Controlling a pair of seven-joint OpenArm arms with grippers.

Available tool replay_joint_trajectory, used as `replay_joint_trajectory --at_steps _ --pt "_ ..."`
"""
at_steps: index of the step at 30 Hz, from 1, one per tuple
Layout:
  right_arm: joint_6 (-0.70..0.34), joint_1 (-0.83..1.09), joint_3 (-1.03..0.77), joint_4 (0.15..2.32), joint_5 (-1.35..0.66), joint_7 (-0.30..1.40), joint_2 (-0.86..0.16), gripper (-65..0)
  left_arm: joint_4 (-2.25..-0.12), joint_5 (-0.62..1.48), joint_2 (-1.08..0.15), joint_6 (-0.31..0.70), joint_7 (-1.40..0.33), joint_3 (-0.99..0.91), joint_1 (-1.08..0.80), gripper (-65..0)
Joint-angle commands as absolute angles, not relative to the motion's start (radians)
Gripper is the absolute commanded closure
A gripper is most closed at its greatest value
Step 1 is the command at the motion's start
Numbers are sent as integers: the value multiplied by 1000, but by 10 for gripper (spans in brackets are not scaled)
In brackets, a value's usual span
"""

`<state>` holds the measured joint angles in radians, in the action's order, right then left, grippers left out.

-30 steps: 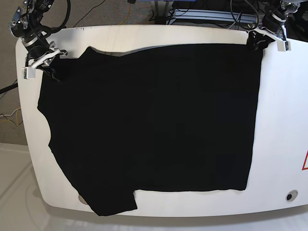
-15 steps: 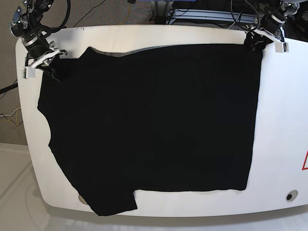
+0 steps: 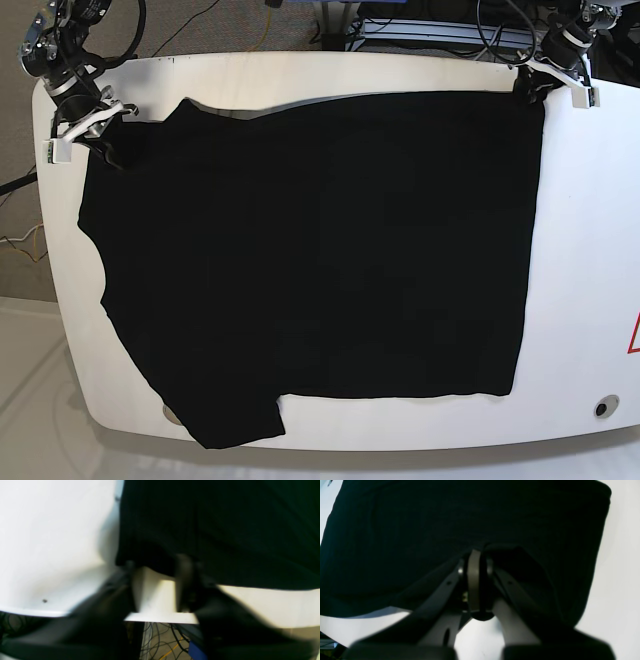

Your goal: Fold the T-shirt properly

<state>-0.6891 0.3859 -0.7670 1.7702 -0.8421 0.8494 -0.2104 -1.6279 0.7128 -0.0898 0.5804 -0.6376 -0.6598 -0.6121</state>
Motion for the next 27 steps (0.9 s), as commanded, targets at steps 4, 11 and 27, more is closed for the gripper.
replay_joint_trajectory --at_steps 4,11,27 --pt "-698 385 -781 1786 -873 828 -226 -10 -1666 730 -89 558 -596 -689 -615 0" --pt "-698 384 -780 1785 -874 831 -225 -9 -1676 723 -83 555 -633 -694 -611 0" --pt "-698 385 -787 1785 -867 818 -225 -8 -1769 704 -75 546 -681 -691 -607 0"
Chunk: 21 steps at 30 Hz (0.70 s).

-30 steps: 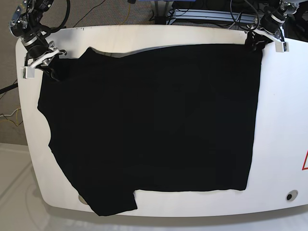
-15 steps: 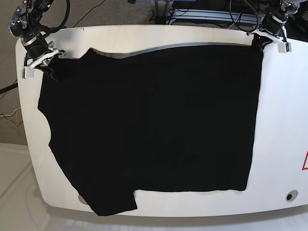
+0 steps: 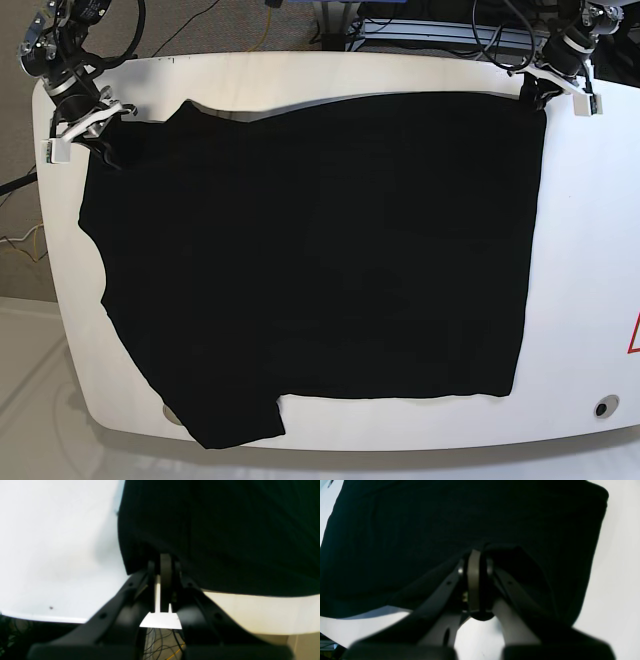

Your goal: Fold the T-shirt properly

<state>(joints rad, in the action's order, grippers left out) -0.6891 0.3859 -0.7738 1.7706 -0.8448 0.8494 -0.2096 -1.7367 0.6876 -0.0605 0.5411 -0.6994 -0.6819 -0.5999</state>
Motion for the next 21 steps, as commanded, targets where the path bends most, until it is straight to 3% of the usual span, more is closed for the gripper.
replay_joint_trajectory --at_steps 1,18,21 --pt "-698 385 -786 1785 -867 817 -225 -9 -1772 704 -76 546 -683 -691 -607 0" --pt "-698 324 -770 1774 -865 805 -227 -9 -1785 715 -87 532 -685 -693 -558 0" --pt "-698 292 -749 1736 -859 807 -225 -8 -1775 705 -85 537 -683 -692 -532 -94"
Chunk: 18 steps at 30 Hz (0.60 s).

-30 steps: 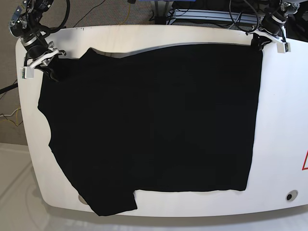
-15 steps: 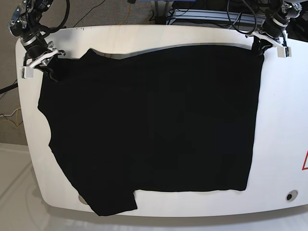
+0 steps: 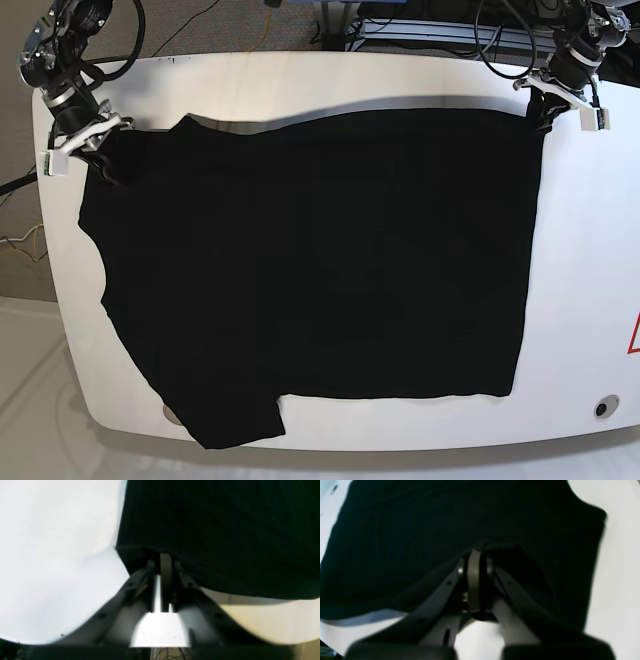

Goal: Fold the T-shirt properly
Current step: 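Lift both held corners and draw the shirt edge toward the robot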

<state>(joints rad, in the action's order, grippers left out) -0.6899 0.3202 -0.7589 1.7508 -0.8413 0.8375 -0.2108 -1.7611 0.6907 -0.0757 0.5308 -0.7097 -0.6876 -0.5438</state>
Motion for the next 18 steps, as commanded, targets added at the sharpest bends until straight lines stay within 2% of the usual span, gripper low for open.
replay_joint_trajectory --at_steps 1,3,7,9,18 --pt "-698 286 -743 1734 -857 806 -225 -7 -1776 705 -85 537 -684 -692 -527 -106" --pt "-698 275 -732 1729 -853 808 -225 -5 -1781 706 -84 538 -684 -690 -517 -124" --pt "-698 251 -707 1728 -840 807 -226 -1 -1801 709 -82 537 -690 -688 -488 -109" --pt "-698 209 -691 1732 -816 810 -228 0 -1857 711 -78 517 -708 -687 -450 -1" --pt "-695 167 -695 1733 -802 809 -229 0 -1883 694 -78 477 -725 -686 -403 0"
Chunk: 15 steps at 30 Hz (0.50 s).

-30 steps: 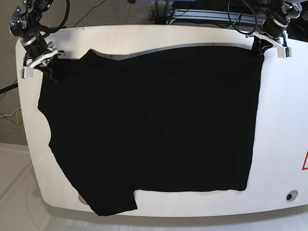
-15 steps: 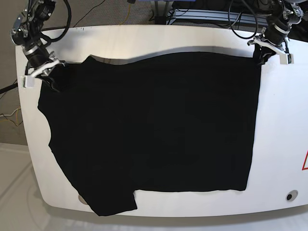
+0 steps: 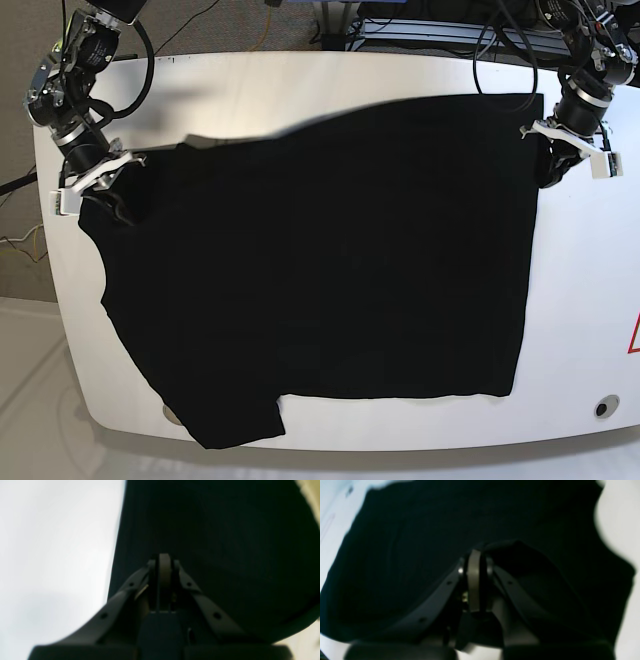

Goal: Fold the T-shirt properly
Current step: 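Lift both held corners and draw the shirt edge toward the robot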

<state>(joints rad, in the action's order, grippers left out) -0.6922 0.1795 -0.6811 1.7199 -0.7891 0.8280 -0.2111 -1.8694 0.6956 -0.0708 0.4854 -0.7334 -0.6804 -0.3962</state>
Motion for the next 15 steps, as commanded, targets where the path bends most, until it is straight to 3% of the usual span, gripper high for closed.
replay_joint_trajectory --at_steps 1,11,15 --pt "-694 163 -698 1731 -802 810 -230 0 -1883 692 -78 476 -725 -686 -400 0" --pt "-685 112 -705 1688 -807 816 -244 0 -1857 682 -77 503 -732 -693 -319 0" --pt "-698 99 -701 1668 -810 807 -241 0 -1818 689 -80 562 -762 -719 -265 0"
